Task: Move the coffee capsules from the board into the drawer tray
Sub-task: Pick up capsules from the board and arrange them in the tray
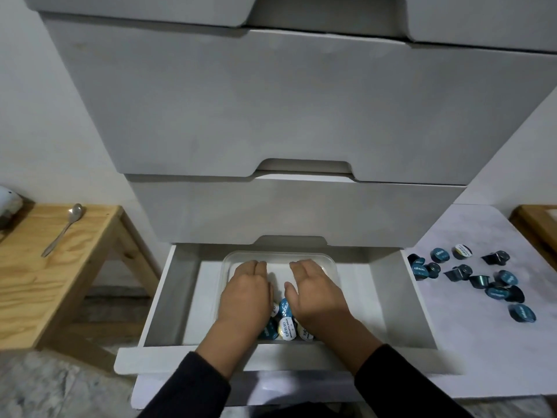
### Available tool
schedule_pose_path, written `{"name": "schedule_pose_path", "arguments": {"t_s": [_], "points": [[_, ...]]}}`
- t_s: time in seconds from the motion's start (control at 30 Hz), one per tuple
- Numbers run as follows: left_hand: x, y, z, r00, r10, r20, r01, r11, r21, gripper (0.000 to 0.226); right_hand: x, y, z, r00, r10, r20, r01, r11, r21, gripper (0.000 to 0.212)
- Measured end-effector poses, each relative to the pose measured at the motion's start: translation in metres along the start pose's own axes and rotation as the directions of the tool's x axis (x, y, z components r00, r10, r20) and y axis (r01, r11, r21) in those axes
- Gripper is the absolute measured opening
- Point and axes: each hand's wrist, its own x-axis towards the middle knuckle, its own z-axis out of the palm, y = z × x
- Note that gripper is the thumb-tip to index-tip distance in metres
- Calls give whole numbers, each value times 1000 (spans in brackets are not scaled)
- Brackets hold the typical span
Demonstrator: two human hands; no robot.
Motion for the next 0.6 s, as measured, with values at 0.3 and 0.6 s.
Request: {"name": "schedule_pose_path", "arguments": {"t_s": [0.3, 0.6], "points": [[-21, 41, 1, 991, -18, -130, 4, 994, -109, 47, -27, 30, -17, 961, -34, -274, 23, 999, -41, 36], [-15, 148, 27, 979, 94, -180, -137, 959, -247, 42, -54, 122, -77, 935, -86, -343, 56, 994, -97, 20]]}}
